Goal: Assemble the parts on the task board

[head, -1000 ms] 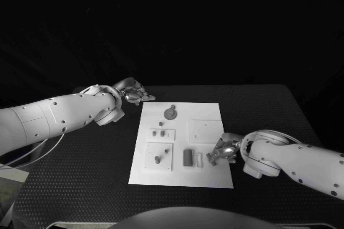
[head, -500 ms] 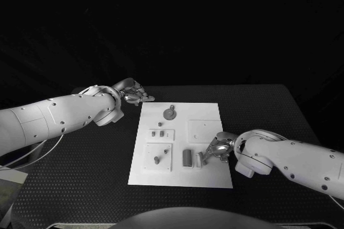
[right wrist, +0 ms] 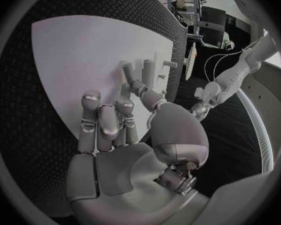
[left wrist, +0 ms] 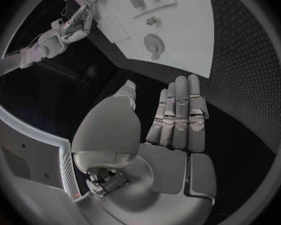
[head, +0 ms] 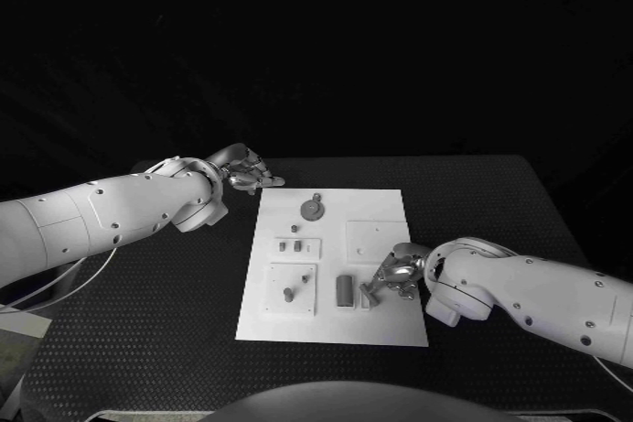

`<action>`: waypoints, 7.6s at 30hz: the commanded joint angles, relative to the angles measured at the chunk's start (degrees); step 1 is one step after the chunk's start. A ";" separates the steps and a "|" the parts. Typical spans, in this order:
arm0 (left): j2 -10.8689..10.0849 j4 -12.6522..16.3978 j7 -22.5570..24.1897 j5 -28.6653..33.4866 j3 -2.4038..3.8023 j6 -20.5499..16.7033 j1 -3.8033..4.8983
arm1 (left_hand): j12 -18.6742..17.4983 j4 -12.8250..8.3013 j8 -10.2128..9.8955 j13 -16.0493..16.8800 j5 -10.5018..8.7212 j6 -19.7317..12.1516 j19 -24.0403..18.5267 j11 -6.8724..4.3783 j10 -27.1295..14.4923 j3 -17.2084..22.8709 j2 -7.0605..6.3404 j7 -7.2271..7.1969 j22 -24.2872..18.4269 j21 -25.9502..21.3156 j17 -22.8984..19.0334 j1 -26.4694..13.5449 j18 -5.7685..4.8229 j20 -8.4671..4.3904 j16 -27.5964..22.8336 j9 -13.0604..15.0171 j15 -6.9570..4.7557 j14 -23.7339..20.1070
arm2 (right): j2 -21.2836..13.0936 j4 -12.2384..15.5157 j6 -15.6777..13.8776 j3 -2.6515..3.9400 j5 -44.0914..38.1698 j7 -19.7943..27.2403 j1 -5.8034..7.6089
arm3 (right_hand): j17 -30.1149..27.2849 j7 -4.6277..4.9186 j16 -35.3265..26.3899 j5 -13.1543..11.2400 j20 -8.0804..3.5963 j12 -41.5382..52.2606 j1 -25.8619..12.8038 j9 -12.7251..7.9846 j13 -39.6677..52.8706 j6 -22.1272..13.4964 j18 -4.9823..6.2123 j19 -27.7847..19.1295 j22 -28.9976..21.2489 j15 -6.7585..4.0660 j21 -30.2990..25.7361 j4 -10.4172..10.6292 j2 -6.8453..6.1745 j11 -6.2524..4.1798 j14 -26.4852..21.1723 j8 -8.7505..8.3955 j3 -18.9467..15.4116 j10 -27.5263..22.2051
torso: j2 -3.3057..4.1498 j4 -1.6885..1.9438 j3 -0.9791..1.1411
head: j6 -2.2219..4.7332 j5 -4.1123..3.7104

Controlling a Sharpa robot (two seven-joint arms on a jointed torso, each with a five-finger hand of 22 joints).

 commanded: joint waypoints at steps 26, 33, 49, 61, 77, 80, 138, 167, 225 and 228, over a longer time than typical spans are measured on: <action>0.11 -0.01 0.24 0.09 0.03 0.60 0.05 | 0.02 0.12 -0.34 -0.10 0.07 0.51 0.35 -0.04 0.07 -0.62 -0.10 0.03 -0.11 0.14 0.10 0.82 0.85 -0.23 -0.43 -0.15 0.03 0.59 | 0.30 -0.20 4.33 -0.43 -5.02 0.36 -0.22 | -4.33 1.03 -1.23 -0.25 0.33 -1.12 -5.84 -0.69 -0.08 -2.51 2.10 -1.11 -0.54 0.21 -0.89 0.67 -3.28 1.19 -3.22 -1.75 -2.65 -1.93 | -0.01 -0.02 0.04 | -0.23 0.06; 0.20 -0.08 0.27 0.09 0.02 0.65 0.04 | 0.02 0.12 -0.36 -0.10 0.07 0.52 0.36 -0.04 0.07 -0.69 -0.06 0.04 -0.13 0.14 0.11 0.91 0.85 -0.24 -0.44 -0.18 0.03 0.61 | 0.20 0.10 5.77 -0.48 -6.97 0.78 -0.28 | -5.26 1.55 -1.59 -0.23 0.36 -1.23 -8.14 -0.95 0.26 -4.44 2.37 -1.60 -0.83 0.73 -1.35 3.44 -7.07 1.75 -4.60 -1.58 -1.28 -3.25 | -0.01 -0.01 0.03 | -0.31 0.03; 0.19 -0.09 0.28 0.07 0.02 0.61 0.04 | 0.02 0.12 -0.40 -0.11 0.07 0.53 0.39 -0.04 0.08 -0.88 0.01 0.05 -0.16 0.15 0.13 1.11 0.84 -0.24 -0.48 -0.24 0.03 0.64 | 0.53 0.25 6.06 -0.54 -8.97 1.01 -0.32 | -5.21 1.73 -1.46 -0.25 0.41 -0.98 -6.19 -0.74 0.54 -4.94 2.38 -1.86 -0.73 0.94 -1.14 4.90 -7.07 1.89 -4.99 -1.25 1.16 -3.71 | -0.01 -0.02 0.02 | -0.27 0.03; 0.21 -0.10 0.24 0.06 0.02 0.63 0.04 | 0.02 0.12 -0.41 -0.12 0.06 0.55 0.41 -0.05 0.09 -0.99 0.09 0.05 -0.19 0.15 0.14 1.22 0.83 -0.25 -0.49 -0.28 0.03 0.66 | 0.49 -0.01 5.35 -0.57 -9.43 1.68 -0.34 | -5.03 1.21 -1.04 -0.26 0.62 -0.69 -2.40 -0.26 0.28 -3.16 2.20 -1.95 -0.27 0.65 -0.36 0.07 2.18 1.42 -4.31 -0.51 1.29 -2.47 | -0.02 -0.01 0.01 | -0.29 0.05; 0.07 -0.07 0.17 0.02 0.02 0.58 0.04 | 0.02 0.11 -0.44 -0.13 0.06 0.63 0.45 -0.05 0.11 -1.33 0.19 0.04 -0.25 0.16 0.18 1.76 0.81 -0.26 -0.55 -0.37 0.02 0.70 | -1.22 -0.74 -0.16 -0.55 4.18 2.76 -0.32 | -3.93 0.74 -0.59 -0.25 0.66 -0.47 -2.00 -0.08 0.21 -1.90 2.29 -1.73 -0.15 0.33 0.03 -0.11 1.70 0.97 -3.35 -0.06 0.29 -1.75 | -0.01 -0.02 0.04 | -0.30 0.08; 0.05 -0.04 0.19 0.00 0.02 0.63 0.04 | 0.02 0.12 -0.45 -0.13 0.06 0.63 0.45 -0.05 0.11 -1.42 0.15 0.04 -0.26 0.16 0.18 1.79 0.80 -0.25 -0.56 -0.39 0.03 0.71 | -1.58 -0.31 -1.34 -0.54 6.87 2.68 -0.30 | -3.61 0.47 -0.50 -0.25 0.57 -0.38 -2.33 -0.03 0.09 -1.26 2.39 -1.19 -0.23 0.08 0.23 -0.08 1.44 0.70 -2.69 0.15 -0.22 -1.13 | -0.03 -0.03 0.02 | -0.23 0.03; 0.01 -0.07 -0.07 -0.12 0.01 1.00 0.05 | -0.02 0.15 -0.55 -0.17 0.07 0.64 0.48 -0.02 0.06 -1.94 0.15 0.07 -0.39 0.14 0.21 1.66 0.78 -0.26 -0.68 -0.56 0.04 0.73 | 0.15 -0.59 1.24 -1.53 3.96 -0.46 -0.36 | -3.97 0.34 -0.69 -0.25 0.37 -1.01 -7.89 -0.51 -0.27 -0.82 2.39 -0.76 -1.08 -0.27 -0.25 0.71 -1.24 0.54 -2.28 -0.50 -2.59 -0.91 | 0.00 0.03 0.02 | -0.75 0.27; 0.04 -0.07 -0.13 -0.13 0.00 1.15 0.05 | -0.01 0.15 -0.58 -0.18 0.06 0.67 0.50 -0.03 0.06 -2.04 0.24 0.07 -0.45 0.14 0.23 1.73 0.78 -0.26 -0.72 -0.62 0.04 0.76 | -0.16 0.70 -0.38 -1.53 2.48 1.46 -0.51 | -3.57 0.20 -0.44 -0.25 0.11 -0.84 -3.45 -0.38 -0.13 -0.35 2.36 -0.75 -1.02 -0.29 0.04 -0.12 1.40 0.42 -2.03 -0.49 -0.19 -0.58 | -0.02 0.00 0.02 | -0.70 0.46; -0.14 -0.05 -0.15 -0.22 0.00 1.28 0.04 | -0.01 0.14 -0.62 -0.21 0.07 0.71 0.52 -0.02 0.04 -2.22 0.28 0.07 -0.55 0.13 0.26 1.81 0.77 -0.26 -0.79 -0.73 0.04 0.78 | -2.73 1.59 -4.03 -1.48 -3.15 3.88 -0.50 | -5.15 0.51 -0.79 -0.25 0.10 -1.24 -9.90 -0.31 -0.04 -1.19 2.39 -0.73 -1.72 -0.17 -0.31 2.85 -6.16 0.70 -2.94 -1.15 -1.38 -1.19 | -0.03 -0.01 0.00 | -0.42 0.46; -0.16 -0.04 -0.12 -0.22 0.00 1.27 0.04 | -0.01 0.14 -0.62 -0.21 0.07 0.71 0.52 -0.02 0.05 -2.23 0.28 0.07 -0.56 0.13 0.27 1.82 0.77 -0.26 -0.80 -0.73 0.04 0.79 | -3.59 2.18 -5.30 -1.38 -5.07 5.01 -0.46 | -5.52 0.62 -0.91 -0.25 0.02 -1.31 -9.75 -0.34 -0.06 -1.58 2.39 -0.67 -1.81 -0.13 -0.36 3.30 -7.34 0.79 -3.09 -1.32 -0.87 -1.26 | -0.03 -0.02 0.00 | -0.40 0.47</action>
